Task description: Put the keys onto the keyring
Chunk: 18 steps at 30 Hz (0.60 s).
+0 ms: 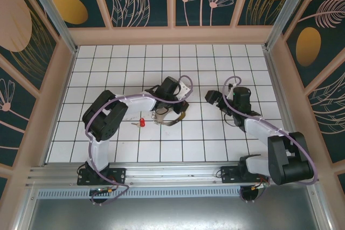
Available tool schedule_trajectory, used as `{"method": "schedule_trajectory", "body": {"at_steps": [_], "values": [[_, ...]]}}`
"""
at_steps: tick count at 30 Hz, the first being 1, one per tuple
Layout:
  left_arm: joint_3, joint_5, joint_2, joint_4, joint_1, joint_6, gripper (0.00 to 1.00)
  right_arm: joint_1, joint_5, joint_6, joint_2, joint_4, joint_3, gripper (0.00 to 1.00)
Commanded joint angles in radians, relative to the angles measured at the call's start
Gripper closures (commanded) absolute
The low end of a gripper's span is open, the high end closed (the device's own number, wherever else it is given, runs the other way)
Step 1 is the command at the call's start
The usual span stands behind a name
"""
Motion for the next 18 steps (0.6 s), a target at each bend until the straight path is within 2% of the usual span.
{"method": "schedule_trajectory", "body": {"at_steps": [1,5,7,8,13,18], "values": [[0.077,-0.013,-0.079,-0.057,-0.006,0.056,1.00,-0.016,-0.012,-0.024,-0.049,-0.099,0.112,0.01],[0.127,-0.071,-0.105,-0.080,-0.006,0.070,1.00,-0.047,-0.041,-0.061,-0.063,-0.185,0.218,0.03],[0.146,-0.116,-0.115,-0.079,-0.006,0.070,1.00,-0.051,0.003,-0.102,-0.067,-0.257,0.274,0.04],[0.157,-0.130,-0.119,-0.076,-0.006,0.073,1.00,-0.068,-0.018,-0.101,-0.072,-0.254,0.281,0.04],[0.229,-0.148,-0.134,-0.108,-0.005,0.135,1.00,-0.116,-0.151,-0.062,-0.087,-0.112,0.256,0.07],[0.259,-0.107,-0.178,-0.101,0.013,0.221,1.00,-0.122,-0.226,-0.045,-0.037,0.036,0.249,0.11]]}}
